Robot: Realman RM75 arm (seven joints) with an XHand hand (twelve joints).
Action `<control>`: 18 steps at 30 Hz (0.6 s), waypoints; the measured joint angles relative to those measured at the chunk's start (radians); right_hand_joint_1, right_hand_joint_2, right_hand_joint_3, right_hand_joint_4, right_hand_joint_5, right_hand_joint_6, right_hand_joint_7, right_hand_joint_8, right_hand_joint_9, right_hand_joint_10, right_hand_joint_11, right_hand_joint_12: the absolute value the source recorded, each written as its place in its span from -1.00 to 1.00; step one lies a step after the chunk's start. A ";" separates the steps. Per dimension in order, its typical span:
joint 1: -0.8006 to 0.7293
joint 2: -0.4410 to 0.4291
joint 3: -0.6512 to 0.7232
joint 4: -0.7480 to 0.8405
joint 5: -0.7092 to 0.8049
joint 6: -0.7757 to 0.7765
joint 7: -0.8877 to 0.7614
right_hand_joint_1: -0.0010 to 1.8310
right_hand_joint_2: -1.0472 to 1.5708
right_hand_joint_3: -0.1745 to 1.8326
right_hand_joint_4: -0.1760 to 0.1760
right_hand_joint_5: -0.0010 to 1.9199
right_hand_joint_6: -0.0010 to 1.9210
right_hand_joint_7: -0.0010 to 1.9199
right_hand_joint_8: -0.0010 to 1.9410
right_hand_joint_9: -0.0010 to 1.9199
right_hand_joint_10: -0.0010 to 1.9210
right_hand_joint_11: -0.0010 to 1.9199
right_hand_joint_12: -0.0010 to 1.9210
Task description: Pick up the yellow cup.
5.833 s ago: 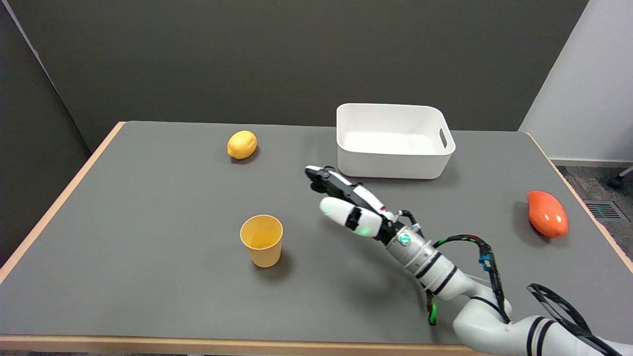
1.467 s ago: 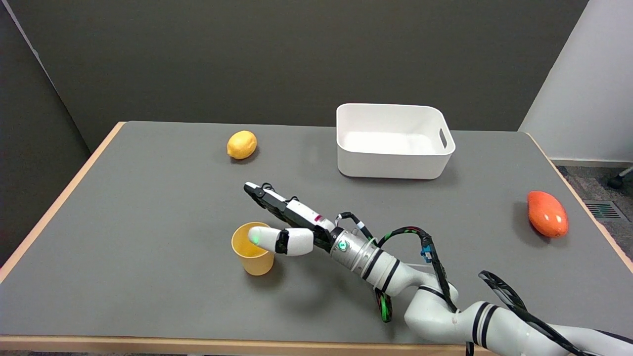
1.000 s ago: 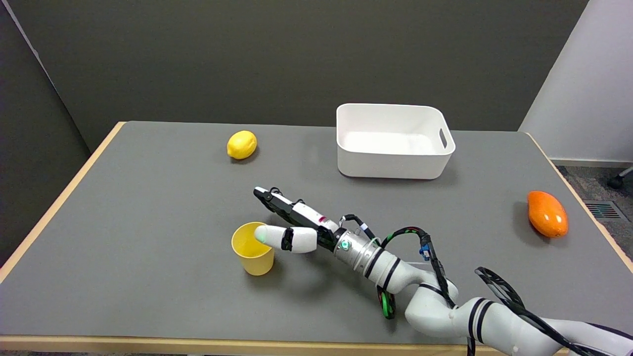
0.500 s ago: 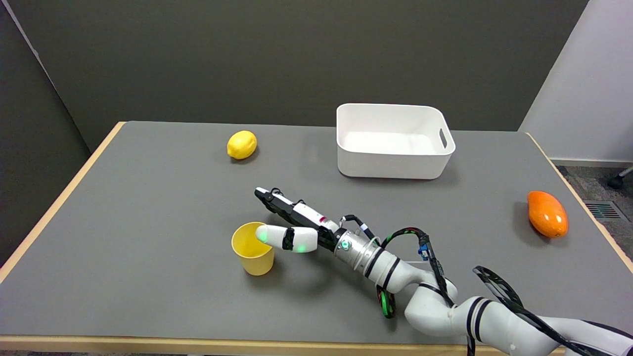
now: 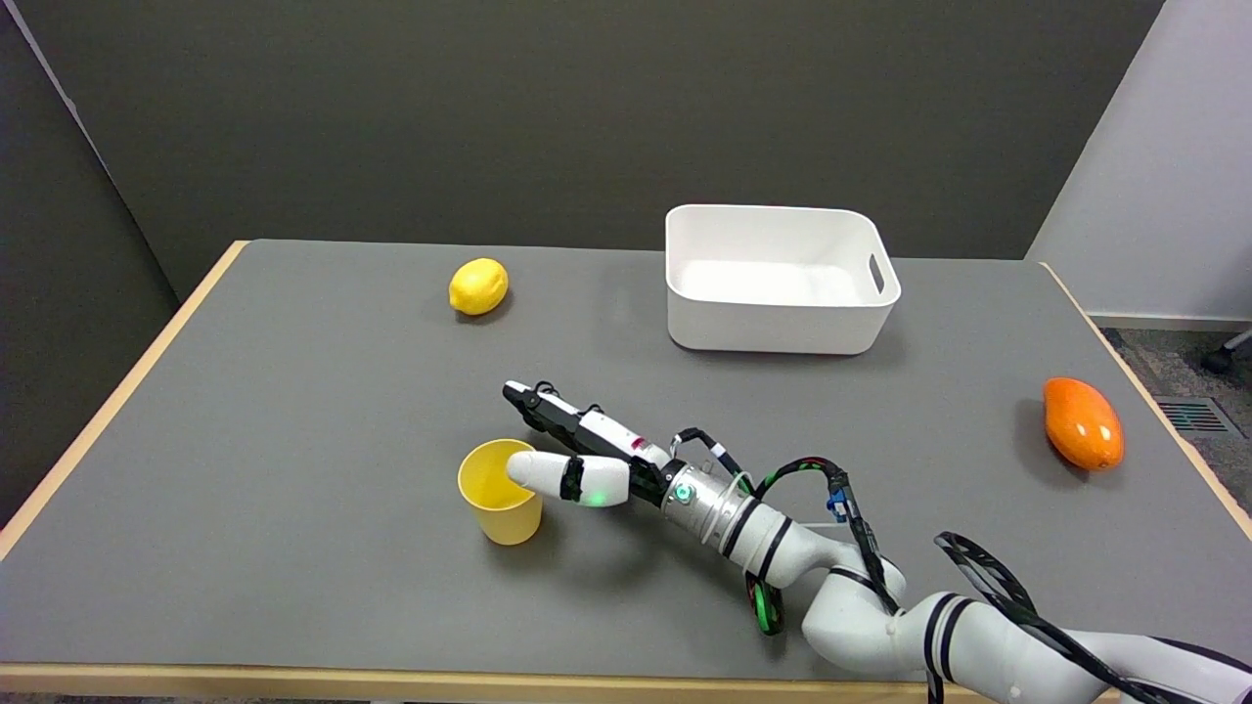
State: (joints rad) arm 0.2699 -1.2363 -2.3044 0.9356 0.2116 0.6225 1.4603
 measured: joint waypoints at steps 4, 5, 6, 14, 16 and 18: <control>-0.002 -0.002 -0.004 -0.002 -0.001 0.000 0.000 -0.62 0.24 -0.09 -0.70 -1.00 -0.92 -1.00 -1.00 -1.00 -1.00 -1.00 -0.89; -0.002 -0.002 -0.004 -0.002 -0.001 0.000 0.000 -0.61 0.23 -0.08 -0.70 -1.00 -0.92 -1.00 -1.00 -1.00 -1.00 -1.00 -0.88; -0.002 -0.003 -0.005 -0.003 -0.001 0.000 -0.001 -0.61 0.23 -0.08 -0.70 -1.00 -0.92 -1.00 -1.00 -1.00 -1.00 -1.00 -0.88; -0.002 -0.007 -0.011 -0.004 -0.016 0.000 -0.001 -0.58 0.22 -0.08 -0.68 -1.00 -0.94 -1.00 -1.00 -1.00 -1.00 -1.00 -0.87; -0.001 -0.007 -0.012 -0.004 -0.021 0.000 0.000 -0.55 0.22 -0.08 -0.69 -1.00 -0.94 -1.00 -1.00 -1.00 -1.00 -1.00 -0.87; 0.001 -0.008 -0.012 -0.004 -0.025 0.000 0.000 -0.53 0.22 -0.08 -0.68 -1.00 -0.94 -1.00 -1.00 -1.00 -1.00 -1.00 -0.87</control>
State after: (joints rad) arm 0.2704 -1.2443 -2.3168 0.9314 0.1863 0.6228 1.4603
